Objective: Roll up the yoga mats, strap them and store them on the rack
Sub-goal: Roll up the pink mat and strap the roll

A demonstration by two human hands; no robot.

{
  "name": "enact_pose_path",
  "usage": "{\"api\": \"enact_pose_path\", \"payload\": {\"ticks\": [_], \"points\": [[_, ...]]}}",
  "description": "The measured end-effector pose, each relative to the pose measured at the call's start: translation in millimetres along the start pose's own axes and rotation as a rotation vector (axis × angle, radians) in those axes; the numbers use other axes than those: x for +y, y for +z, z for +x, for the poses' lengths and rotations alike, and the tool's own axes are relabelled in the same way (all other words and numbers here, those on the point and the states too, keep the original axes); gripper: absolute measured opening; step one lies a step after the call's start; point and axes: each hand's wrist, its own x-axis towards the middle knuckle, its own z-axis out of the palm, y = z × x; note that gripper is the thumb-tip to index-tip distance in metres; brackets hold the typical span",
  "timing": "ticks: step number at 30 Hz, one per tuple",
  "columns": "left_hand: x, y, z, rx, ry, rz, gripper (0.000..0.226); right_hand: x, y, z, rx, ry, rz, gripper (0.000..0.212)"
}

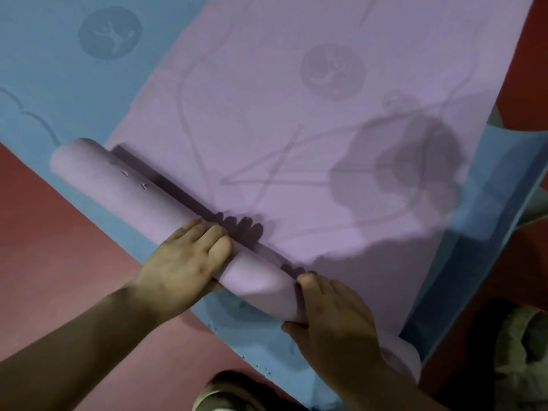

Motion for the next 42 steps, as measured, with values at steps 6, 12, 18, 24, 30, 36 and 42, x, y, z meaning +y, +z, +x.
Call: {"api": "enact_pose_path", "payload": {"ticks": [6,12,18,24,30,36,42], "points": [[-1.2,-7.9,12.0,-0.034,-0.039,0.024,0.065,4.4,-8.2,8.3,-0.025,0.045,0.029,0.048],[-4.9,-12.0,20.1,-0.019,-0.015,0.001,0.07,7.3,-19.3,25.2,-0.227,0.067,-0.036,0.074],[-15.7,-13.0,37.3,-0.076,0.04,-0.003,0.059,9.6,-23.2,30.0,-0.176,0.096,0.062,0.047],[-22.1,-14.9,42.8,-0.059,0.061,0.062,0.056,-2.5,-18.8,31.5,-0.053,0.102,-0.008,0.039],[-23.9,-22.2,56.5,-0.086,0.094,0.07,0.049,-11.1,-14.4,29.0,-0.095,0.131,-0.08,0.074],[-24.6,-19.5,55.9,-0.013,0.078,0.022,0.064,-5.1,-13.6,30.0,-0.022,0.11,-0.041,0.067],[-12.2,-19.5,63.6,-0.09,0.04,0.122,0.075,-0.2,-17.0,41.1,-0.04,0.142,-0.013,0.063]]}}
